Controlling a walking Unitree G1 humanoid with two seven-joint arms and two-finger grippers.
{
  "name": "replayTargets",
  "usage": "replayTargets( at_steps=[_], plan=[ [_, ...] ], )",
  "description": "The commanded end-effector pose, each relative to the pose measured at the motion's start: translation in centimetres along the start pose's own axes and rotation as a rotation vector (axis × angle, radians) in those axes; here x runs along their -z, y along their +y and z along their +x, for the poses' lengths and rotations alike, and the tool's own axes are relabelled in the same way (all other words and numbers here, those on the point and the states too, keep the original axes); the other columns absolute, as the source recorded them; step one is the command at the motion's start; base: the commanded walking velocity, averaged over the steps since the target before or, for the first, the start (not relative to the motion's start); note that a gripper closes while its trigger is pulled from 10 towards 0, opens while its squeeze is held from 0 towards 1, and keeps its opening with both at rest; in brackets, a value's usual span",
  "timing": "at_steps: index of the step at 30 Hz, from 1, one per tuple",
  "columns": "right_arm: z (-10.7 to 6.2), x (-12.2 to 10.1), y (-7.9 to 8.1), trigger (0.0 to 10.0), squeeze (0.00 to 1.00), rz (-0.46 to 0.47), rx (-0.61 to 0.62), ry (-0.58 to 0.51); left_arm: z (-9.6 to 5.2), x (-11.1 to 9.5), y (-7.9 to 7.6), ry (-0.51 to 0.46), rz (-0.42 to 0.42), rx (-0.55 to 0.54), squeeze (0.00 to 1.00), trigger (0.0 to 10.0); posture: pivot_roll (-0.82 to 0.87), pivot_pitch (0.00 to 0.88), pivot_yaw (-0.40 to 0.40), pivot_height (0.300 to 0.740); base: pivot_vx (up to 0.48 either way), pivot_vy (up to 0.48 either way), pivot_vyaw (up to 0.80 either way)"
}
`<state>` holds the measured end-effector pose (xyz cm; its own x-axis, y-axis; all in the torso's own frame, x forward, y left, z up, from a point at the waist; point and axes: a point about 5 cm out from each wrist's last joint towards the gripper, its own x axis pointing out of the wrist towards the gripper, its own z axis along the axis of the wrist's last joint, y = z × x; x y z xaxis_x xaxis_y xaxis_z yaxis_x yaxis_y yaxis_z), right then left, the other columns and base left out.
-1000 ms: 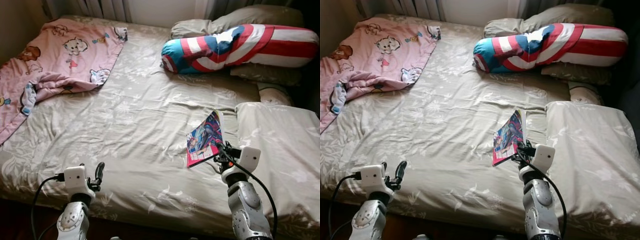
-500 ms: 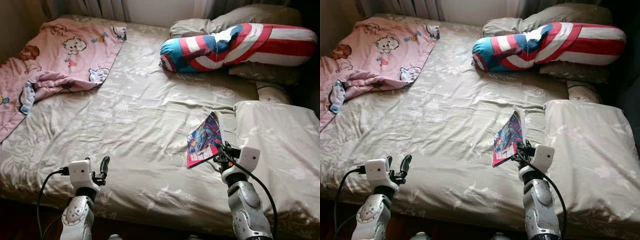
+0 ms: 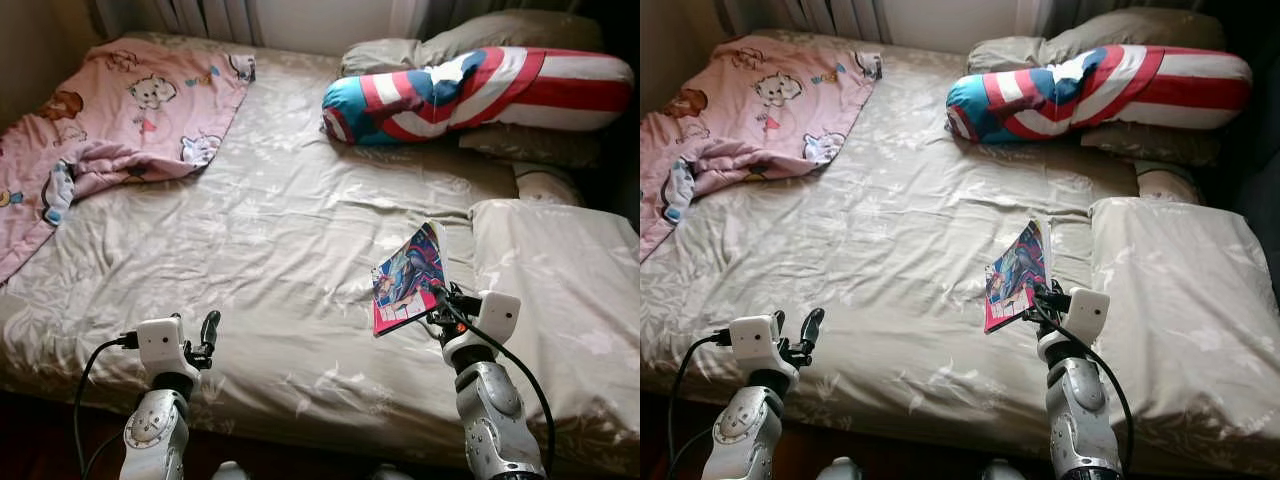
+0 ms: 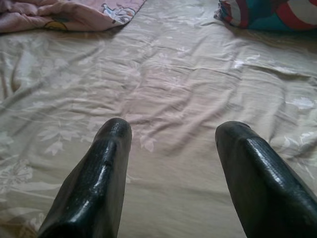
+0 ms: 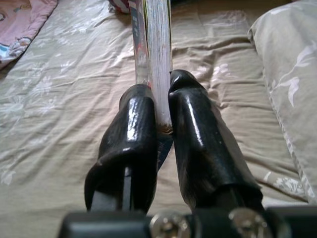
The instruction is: Clean up the room
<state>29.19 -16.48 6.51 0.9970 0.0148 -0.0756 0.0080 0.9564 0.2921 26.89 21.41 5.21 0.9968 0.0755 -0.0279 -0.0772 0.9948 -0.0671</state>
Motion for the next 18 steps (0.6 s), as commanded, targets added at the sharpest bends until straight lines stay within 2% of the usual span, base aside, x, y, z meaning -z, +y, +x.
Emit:
replayTargets(
  at_steps=[1,12,18],
  plan=[
    [0.08,-0.64,-0.14,10.0,0.00,-0.003,0.005,-0.036,-0.21,0.14,-0.03,0.012,-0.015,-0.006,0.00,10.0,0.05,0.207,-0.056,0.664,0.000,0.000,0.00],
    [0.29,-0.15,0.03,10.0,0.00,-0.012,-0.003,0.003,-0.25,0.04,0.09,0.018,-0.013,-0.006,0.00,10.0,0.05,0.211,-0.052,0.664,0.000,0.000,0.00],
    [0.29,-0.37,-0.03,10.0,0.00,0.005,0.006,-0.027,-0.26,-0.06,0.16,0.018,-0.011,-0.006,0.00,10.0,0.06,0.212,-0.050,0.654,0.000,0.000,0.00]
  ],
)
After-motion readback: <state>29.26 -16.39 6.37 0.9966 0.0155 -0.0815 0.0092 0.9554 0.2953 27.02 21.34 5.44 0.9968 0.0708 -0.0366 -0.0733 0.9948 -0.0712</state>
